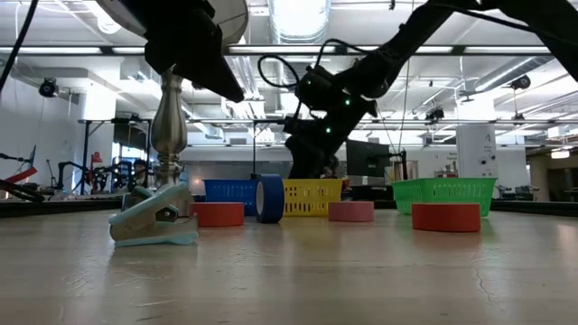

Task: Pick and place Stapler, Stapler remover, tape
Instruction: Put the bottom blue staple remover into the yellow bin

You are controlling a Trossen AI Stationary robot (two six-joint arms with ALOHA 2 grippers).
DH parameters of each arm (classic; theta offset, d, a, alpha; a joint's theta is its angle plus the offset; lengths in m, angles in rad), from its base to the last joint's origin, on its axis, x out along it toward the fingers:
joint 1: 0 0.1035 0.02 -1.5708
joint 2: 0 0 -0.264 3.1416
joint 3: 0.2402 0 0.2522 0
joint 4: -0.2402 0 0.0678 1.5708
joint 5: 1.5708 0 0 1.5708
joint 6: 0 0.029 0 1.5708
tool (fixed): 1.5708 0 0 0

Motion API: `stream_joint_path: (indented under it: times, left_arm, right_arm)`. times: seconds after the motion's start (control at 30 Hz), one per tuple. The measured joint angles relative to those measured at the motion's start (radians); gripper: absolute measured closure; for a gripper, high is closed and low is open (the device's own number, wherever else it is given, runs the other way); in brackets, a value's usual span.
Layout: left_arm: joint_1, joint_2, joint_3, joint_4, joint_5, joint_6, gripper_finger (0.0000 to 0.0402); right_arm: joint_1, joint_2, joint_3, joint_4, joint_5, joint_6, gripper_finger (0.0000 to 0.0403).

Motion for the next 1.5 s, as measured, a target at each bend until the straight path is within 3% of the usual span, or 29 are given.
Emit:
stream_joint_path:
  times: [0.2, 0.47, 0.7, 1.07, 1.33, 1.5]
  left_arm:
    - [-0.001, 0.000, -0.004, 0.000, 0.000, -0.026, 0.0335]
    - [-0.002, 0.000, -0.004, 0.000, 0.047, -0.053, 0.0335]
    - [-0.002, 0.000, -0.005, 0.003, 0.225, -0.090, 0.0335]
    - [-0.022, 0.006, -0.006, 0.010, 0.503, -0.280, 0.0333]
    - [-0.091, 0.008, -0.093, 0.121, 0.589, -0.392, 0.0275]
    - [-0.149, 0.008, -0.173, 0.218, 0.553, -0.494, 0.0227]
  right_arm:
    - [0.019, -0.075, 0.009, -0.115, 0.000, 0.023, 0.0257]
    - [0.130, -0.202, 0.008, -0.285, -0.002, 0.046, 0.0269]
    - [0.286, -0.250, 0.006, -0.358, -0.003, 0.062, 0.0275]
    - [0.484, -0.272, 0.005, -0.457, 0.010, 0.089, 0.0255]
    - [0.557, -0.317, -0.028, -0.545, 0.209, 0.102, 0.0239]
    - [0.561, -0.361, -0.094, -0.490, 0.215, 0.121, 0.0234]
